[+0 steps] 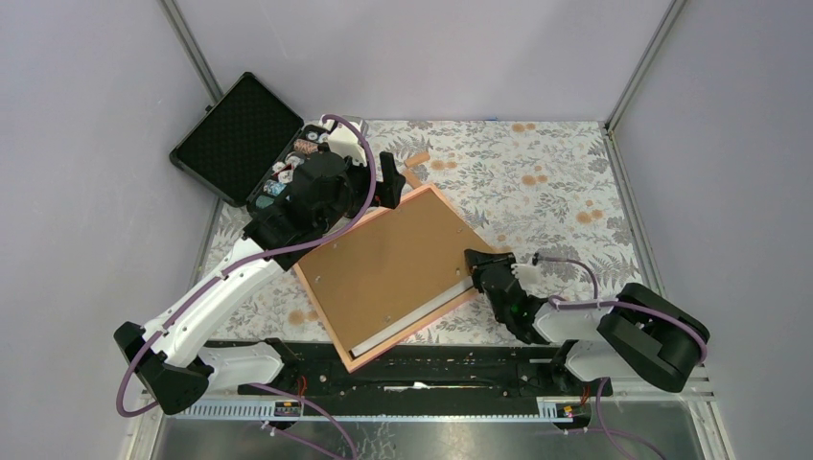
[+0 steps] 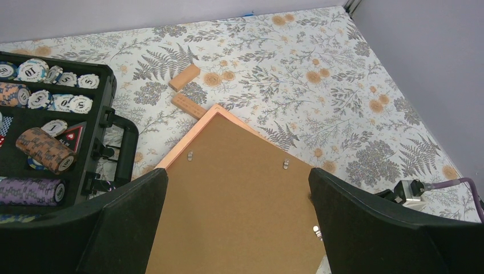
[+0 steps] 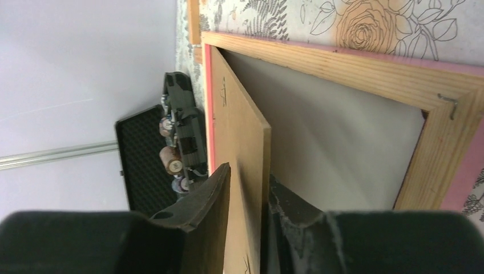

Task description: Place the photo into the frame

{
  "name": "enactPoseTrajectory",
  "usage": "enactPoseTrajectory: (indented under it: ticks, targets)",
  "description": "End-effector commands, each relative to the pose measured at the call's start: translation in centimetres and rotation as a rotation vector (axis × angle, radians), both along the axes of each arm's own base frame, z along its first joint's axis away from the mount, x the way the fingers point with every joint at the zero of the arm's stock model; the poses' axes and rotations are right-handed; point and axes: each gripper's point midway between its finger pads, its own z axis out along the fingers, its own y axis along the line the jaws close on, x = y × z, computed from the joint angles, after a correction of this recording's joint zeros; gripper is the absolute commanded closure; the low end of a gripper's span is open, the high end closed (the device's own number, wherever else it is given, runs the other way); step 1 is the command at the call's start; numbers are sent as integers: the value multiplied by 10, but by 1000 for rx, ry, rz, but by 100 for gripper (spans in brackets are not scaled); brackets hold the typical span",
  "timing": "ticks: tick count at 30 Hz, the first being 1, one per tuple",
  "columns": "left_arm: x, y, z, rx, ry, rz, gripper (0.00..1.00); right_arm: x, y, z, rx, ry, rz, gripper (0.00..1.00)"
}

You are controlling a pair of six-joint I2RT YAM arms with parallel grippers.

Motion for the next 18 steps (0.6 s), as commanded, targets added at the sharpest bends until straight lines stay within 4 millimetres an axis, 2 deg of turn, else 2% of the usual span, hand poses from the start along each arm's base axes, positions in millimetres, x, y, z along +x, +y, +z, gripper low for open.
enactPoseTrajectory:
  ticks: [1, 5, 10, 15, 18]
  targets:
    - [0, -1, 22, -57, -57, -9, 1, 5, 3, 4, -65, 50, -18, 66]
    - [0, -1, 22, -58, -56, -11, 1, 1, 3, -3, -145, 151, -13, 44]
    - [-1, -1, 23, -60, -57, -13, 1, -1, 9, -2, -170, 209, 6, 15]
    - [-1, -1, 23, -60, -58, -12, 1, -3, 12, 0, -206, 265, 14, 6]
    - [-1, 0, 23, -60, -60, -11, 1, -8, 6, -5, -255, 344, -5, 1]
